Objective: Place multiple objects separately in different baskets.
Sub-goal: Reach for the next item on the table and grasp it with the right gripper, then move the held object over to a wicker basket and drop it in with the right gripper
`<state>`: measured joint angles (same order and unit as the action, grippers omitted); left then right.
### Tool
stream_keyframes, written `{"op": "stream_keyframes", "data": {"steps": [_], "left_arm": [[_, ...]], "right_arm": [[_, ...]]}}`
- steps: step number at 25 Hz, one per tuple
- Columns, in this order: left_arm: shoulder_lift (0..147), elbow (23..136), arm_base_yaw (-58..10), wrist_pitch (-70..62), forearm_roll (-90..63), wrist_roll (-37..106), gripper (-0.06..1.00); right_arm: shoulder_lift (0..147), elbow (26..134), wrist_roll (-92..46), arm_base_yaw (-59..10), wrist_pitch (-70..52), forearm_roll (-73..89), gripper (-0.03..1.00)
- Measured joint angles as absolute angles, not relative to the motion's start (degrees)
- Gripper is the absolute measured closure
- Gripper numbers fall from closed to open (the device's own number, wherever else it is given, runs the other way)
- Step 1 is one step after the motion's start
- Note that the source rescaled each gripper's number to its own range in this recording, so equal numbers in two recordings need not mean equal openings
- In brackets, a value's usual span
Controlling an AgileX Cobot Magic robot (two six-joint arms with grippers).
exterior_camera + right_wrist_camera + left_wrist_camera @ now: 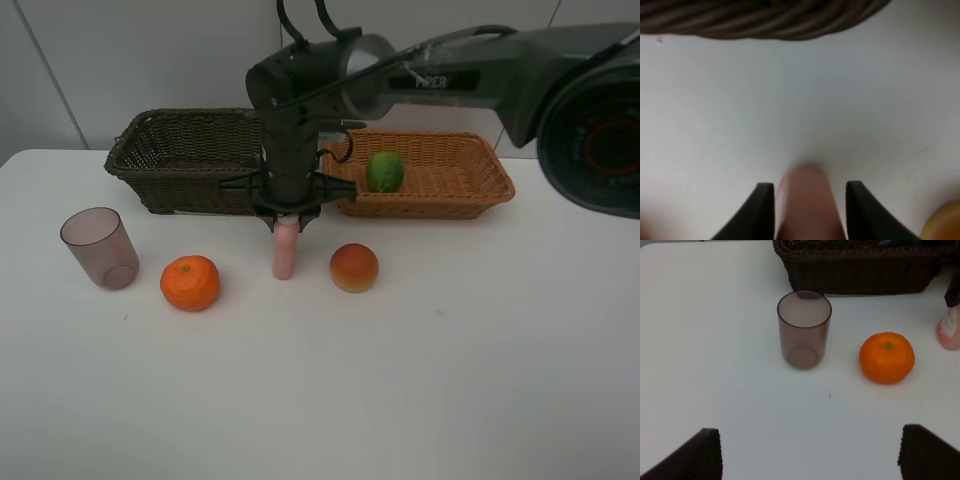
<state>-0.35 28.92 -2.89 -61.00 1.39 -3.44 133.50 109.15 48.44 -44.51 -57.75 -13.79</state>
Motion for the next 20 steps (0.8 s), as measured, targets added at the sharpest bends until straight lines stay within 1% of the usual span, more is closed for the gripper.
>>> {"op": "stream_keyframes", "data": {"steps": [20], "left_arm": [[-0.35, 28.92, -2.89, -61.0, 1.39, -3.44, 0.03]], "right_arm": [[133.45, 109.34, 46.95, -44.51, -58.6, -13.67, 0.89]]}}
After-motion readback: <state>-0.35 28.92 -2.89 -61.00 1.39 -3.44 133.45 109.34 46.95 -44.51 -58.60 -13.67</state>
